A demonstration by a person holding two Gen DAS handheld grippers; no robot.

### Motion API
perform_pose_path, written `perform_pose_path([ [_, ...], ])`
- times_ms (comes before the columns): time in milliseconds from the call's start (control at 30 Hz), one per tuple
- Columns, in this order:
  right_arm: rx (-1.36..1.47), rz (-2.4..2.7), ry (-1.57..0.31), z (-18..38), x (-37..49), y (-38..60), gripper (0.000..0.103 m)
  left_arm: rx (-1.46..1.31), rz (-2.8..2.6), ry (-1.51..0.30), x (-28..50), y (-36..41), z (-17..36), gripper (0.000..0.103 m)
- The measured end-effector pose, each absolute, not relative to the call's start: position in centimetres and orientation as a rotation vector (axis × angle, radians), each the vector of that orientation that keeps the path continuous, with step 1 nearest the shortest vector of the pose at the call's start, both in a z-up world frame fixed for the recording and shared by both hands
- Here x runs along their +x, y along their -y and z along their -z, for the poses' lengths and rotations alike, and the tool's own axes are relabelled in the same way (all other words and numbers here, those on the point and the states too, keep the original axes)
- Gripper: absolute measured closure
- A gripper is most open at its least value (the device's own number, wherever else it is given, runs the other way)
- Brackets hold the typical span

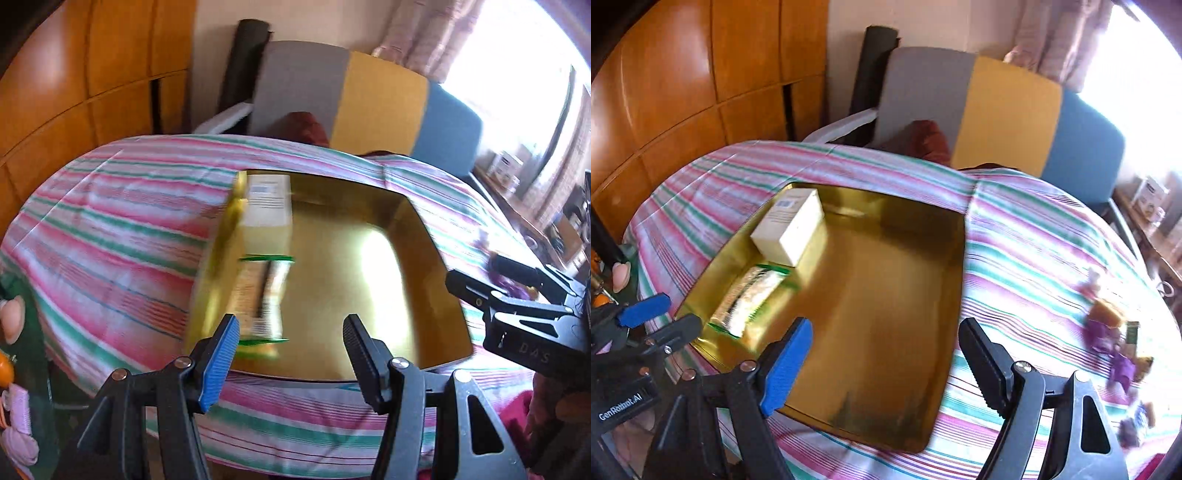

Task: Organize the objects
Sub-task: 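Carry the rice-cracker bag to the gold tray and release it with the right tool, then return both tools to the items and grasp a purple snack packet with the left tool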

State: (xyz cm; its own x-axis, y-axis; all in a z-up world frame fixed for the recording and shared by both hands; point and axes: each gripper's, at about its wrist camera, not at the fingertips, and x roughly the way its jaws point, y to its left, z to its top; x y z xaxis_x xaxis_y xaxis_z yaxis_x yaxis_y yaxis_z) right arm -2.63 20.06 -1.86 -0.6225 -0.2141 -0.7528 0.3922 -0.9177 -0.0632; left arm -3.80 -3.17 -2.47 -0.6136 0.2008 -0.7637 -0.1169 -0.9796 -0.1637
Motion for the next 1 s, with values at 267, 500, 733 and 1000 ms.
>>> perform_pose_path([
  [267, 1.128, 2.638, -0.300, 0.9, -1.3, -26.0, 0.016, -1.189, -2.567, 0.007, -3.5, -2.7, 0.5, 0.044],
  [500, 1.273, 2.698, -0.184, 1.8, -1.7, -34.7, 0.016, -1.134, -2.400, -0.122, -3.3, -9.3, 0.0, 0.044],
  [733, 1.487, 2.754, 0.007, 0.9, -2.3, -47.5, 0.016, -1.127, -2.241, -0.201, -3.4, -15.6, 0.3, 0.045],
  [1000, 1.756, 2.774, 0.408, 2.2, -2.2, -63.2, 0.016, -1.163, -2.090, -0.217, -4.0, -23.0, 1.4, 0.048],
])
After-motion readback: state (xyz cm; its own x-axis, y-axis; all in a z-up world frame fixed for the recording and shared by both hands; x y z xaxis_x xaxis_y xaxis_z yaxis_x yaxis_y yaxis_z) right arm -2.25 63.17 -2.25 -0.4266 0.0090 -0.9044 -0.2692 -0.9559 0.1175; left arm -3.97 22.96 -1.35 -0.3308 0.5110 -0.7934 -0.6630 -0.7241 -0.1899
